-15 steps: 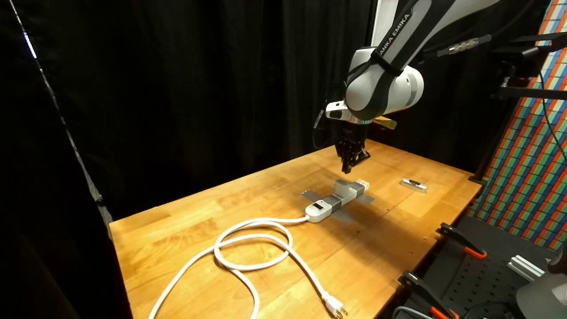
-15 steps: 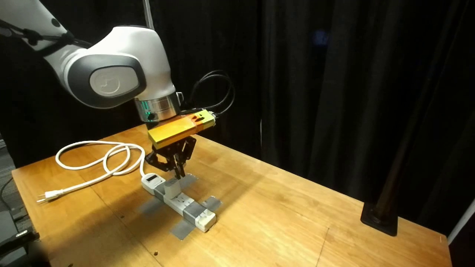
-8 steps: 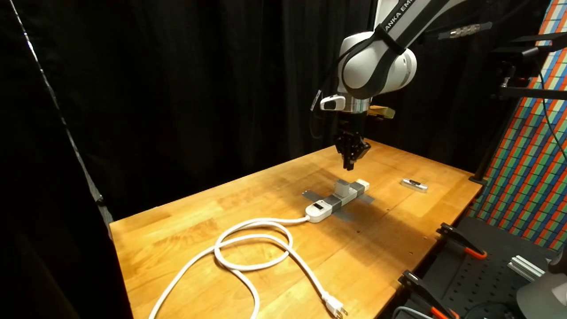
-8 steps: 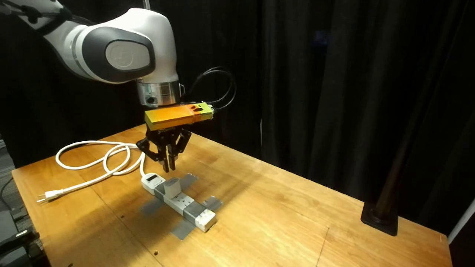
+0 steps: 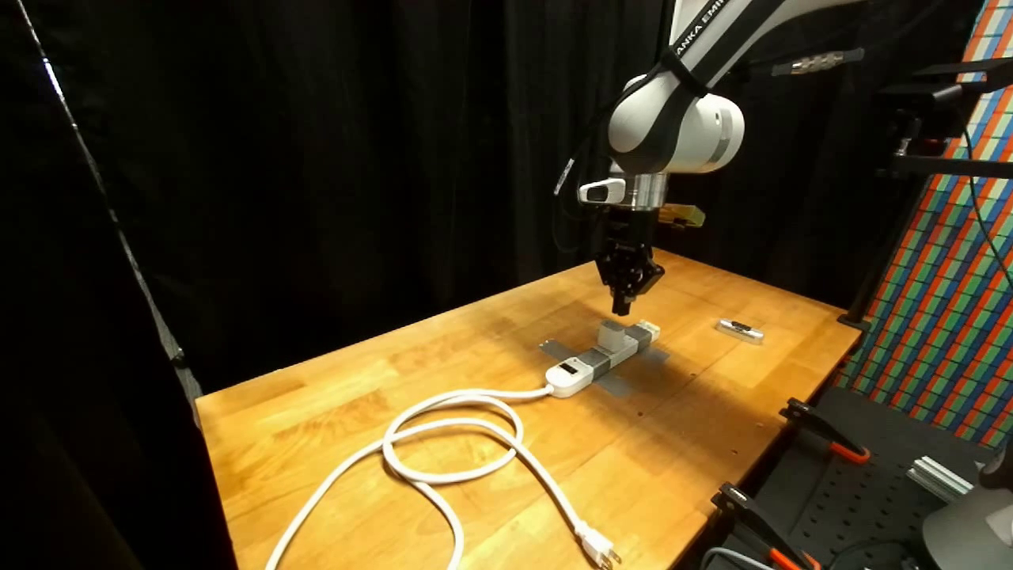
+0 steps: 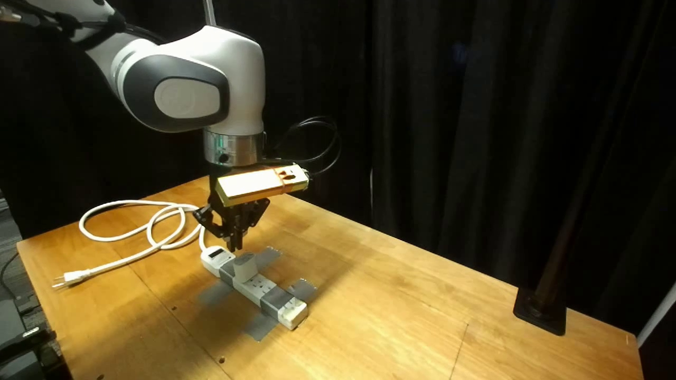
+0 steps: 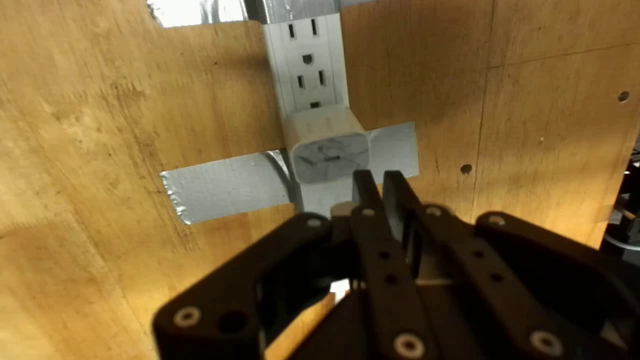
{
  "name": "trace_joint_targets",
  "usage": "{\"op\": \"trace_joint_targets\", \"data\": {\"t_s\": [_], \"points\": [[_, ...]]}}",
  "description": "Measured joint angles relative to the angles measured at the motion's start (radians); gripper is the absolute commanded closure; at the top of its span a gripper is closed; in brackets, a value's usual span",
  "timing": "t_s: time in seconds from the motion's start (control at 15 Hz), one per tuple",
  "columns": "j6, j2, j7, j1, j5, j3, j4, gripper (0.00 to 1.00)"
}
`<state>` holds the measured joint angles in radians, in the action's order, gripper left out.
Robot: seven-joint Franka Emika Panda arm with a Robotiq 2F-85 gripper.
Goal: Put the charging block on the extension cord
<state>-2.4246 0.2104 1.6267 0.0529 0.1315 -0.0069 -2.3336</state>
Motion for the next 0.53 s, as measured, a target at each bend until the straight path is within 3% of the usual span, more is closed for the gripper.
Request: {"op": "trace_joint_targets", "data": {"t_s": [0.53], "points": [[-0.061,0.048,0.180,0.061,0.086,0.045,0.007,0.88]]}}
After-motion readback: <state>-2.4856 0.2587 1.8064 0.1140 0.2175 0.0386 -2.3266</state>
